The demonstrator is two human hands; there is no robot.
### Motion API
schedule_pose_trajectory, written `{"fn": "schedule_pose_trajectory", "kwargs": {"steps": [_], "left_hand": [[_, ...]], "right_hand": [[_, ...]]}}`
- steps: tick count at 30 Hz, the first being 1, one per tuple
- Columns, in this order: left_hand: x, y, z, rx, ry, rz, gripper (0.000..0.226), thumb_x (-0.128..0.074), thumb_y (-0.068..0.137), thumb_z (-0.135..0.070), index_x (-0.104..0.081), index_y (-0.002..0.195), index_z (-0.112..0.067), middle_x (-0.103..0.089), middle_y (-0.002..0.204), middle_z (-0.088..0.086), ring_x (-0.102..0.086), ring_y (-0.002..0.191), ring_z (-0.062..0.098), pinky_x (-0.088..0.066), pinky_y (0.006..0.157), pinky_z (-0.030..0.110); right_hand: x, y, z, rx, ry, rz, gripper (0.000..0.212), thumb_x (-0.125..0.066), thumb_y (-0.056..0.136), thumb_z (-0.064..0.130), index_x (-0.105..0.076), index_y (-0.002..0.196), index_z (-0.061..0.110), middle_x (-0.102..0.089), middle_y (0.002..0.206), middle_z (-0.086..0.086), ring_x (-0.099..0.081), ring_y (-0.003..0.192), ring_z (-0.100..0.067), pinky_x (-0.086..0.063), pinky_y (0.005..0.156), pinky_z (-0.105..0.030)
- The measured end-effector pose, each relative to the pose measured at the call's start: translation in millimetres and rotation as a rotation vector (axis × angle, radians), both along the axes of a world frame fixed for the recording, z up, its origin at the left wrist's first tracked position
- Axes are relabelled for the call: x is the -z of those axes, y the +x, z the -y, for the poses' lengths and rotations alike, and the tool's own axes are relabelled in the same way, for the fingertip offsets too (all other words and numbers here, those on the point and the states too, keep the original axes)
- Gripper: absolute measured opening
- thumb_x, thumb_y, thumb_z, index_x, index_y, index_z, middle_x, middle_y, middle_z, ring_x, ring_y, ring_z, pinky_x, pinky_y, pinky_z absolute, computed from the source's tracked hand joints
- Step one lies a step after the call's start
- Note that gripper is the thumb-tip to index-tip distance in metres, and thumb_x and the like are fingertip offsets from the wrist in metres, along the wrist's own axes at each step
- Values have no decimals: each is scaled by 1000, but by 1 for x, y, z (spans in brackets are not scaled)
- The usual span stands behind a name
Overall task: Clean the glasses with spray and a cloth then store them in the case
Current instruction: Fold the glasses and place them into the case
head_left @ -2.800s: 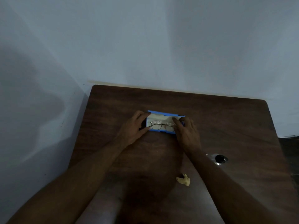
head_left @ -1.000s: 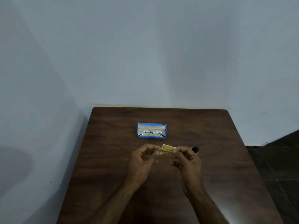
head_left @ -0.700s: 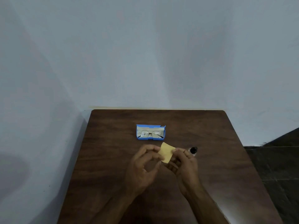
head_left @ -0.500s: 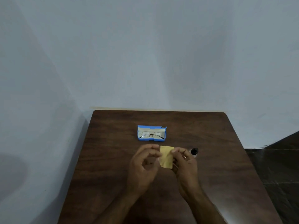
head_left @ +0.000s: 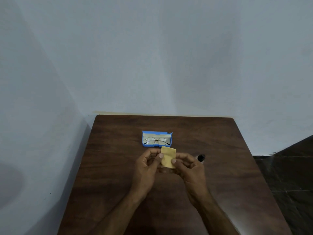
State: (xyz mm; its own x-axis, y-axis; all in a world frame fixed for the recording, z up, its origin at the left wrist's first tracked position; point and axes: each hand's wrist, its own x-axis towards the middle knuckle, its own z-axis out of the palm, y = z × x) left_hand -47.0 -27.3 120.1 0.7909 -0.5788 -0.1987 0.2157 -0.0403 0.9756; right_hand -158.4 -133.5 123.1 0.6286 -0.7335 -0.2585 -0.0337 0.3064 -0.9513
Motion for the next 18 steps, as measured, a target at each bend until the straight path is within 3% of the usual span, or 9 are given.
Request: {"fn": "schedule_pose_trajectory", "kwargs": {"steps": [5,12,15,18], "left_hand": [[1,-2,1,116,-50,52,19,-69,99,-12,-72,118,-12,-79,108,3,-77,86,26,-62,64,35],[-2,8,-3,96,-61,10,15,-70,97,-9,-78,109,-14,-80,100,6,-74,79,24,-62,65,35],[0,13,-4,58,-73,-5,14,-70,97,-8,-79,104,-15,-80,100,7,-75,85,23,-63,72,40],[1,14,-4,55,-101,-15,17,-63,99,-2,-77,102,-10,-79,99,6,-76,88,22,-61,71,36]], "right_hand": [[1,2,4,14,-1,28,21,-70,93,1,-74,114,0,-79,108,-17,-76,101,-35,-61,87,-49],[0,8,2,1,-64,78,18,-71,91,-4,-75,107,0,-77,105,-20,-74,99,-36,-60,84,-49],[-1,13,0,2,-149,91,19,-69,90,-10,-79,96,5,-78,99,-17,-74,93,-29,-60,79,-41],[2,17,4,-25,-270,92,27,-61,90,-19,-79,93,0,-77,100,-17,-73,100,-36,-60,84,-48]]}}
